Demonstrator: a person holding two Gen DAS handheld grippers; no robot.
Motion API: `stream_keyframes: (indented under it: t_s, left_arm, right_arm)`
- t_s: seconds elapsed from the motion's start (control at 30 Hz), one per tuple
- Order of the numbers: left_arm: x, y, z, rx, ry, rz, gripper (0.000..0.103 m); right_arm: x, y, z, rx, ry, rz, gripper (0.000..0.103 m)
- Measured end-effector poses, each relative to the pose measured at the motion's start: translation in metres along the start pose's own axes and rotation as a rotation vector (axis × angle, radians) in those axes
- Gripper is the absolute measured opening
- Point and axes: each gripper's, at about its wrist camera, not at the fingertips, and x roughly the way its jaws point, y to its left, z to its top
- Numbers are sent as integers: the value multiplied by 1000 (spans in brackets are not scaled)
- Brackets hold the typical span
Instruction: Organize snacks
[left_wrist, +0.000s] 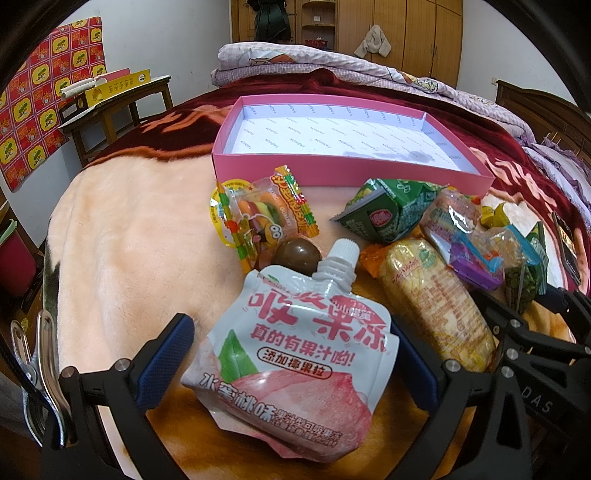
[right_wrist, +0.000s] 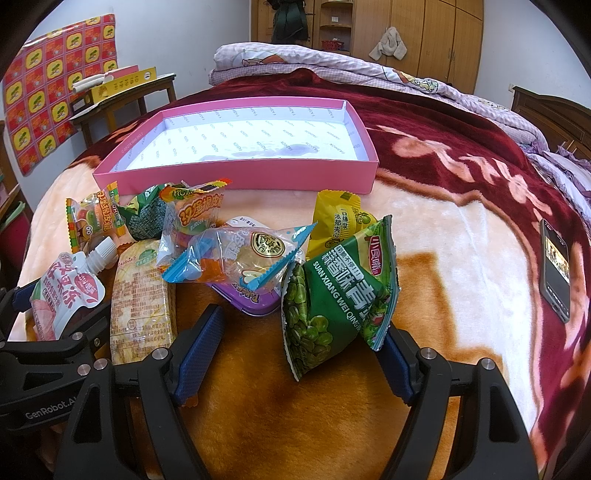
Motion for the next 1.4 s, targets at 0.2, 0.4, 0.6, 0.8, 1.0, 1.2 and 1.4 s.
stream_keyframes:
  t_s: [0.2, 0.4, 0.6, 0.8, 1.0, 1.2, 1.4]
  left_arm:
    - [0, 0, 0, 0, 0, 0, 103]
    - [-1, 0, 0, 7, 0, -9, 102]
    - [-8, 5, -3, 39, 6, -35, 98]
    - [-19, 5, -4, 58, 20, -51, 89]
    - [-37, 15, -4, 63, -10, -35, 89]
    - [-51, 29, 0, 22, -20, -69, 88]
    - [-50, 30, -7, 30, 12, -103, 88]
  right_arm:
    - [0, -1, 0, 1, 0, 1, 80]
    - [-1, -1, 0, -9, 3, 11, 80]
    - [-8, -5, -6, -57, 21, 55, 80]
    - [-13, -9, -8, -83, 39, 89, 79]
    - [-19, -10, -10, -90, 44, 123, 74]
    - [-27, -9, -9, -72, 58, 179, 71]
    - [-41, 0, -11, -120, 34, 207, 70]
